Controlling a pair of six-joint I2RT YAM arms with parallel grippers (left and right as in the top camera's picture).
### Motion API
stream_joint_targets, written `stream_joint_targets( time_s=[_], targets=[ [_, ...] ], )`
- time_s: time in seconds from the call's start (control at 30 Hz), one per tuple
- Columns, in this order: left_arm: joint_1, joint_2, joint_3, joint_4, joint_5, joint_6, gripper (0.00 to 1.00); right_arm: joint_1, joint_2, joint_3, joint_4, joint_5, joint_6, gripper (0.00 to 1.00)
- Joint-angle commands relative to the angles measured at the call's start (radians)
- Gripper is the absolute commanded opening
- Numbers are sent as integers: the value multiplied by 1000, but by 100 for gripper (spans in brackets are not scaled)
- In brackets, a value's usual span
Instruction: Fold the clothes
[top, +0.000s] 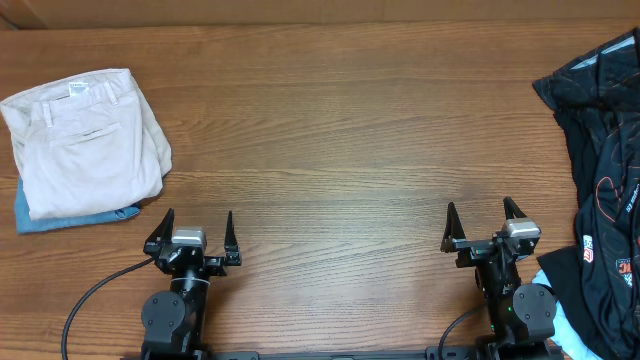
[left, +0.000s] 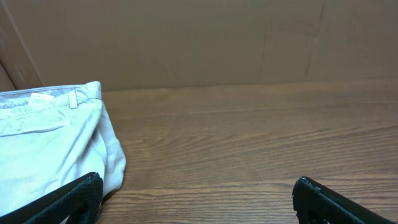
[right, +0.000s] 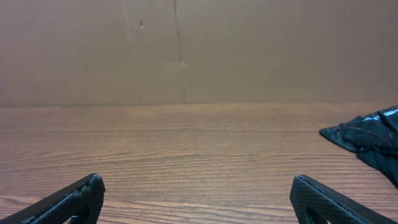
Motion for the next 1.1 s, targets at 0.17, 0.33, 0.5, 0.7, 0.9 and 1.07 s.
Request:
stream_joint_targets(
  time_s=[0.17,0.33,0.5,0.7,0.9,1.07],
  targets=[
    [-2,-9,-3,3,8,23,100,-3,-10,-11,8,-4,-1,100],
    [-2,-9,-3,3,8,23,100,-3,-10,-11,8,-5,0,100],
    [-2,-9,-3,3,7,23,100,-3,-10,-10,13,-5,5,100],
    [-2,-9,-3,2,31,-101,100,-3,-10,-6,4,0,140,100],
    [-2,-3,59,-23,56,-169,100,-3,-9,100,-134,125,146,100],
    [-2,78,185,-83,56,-168,100,-3,37,243,-214,258,145,100]
  ],
)
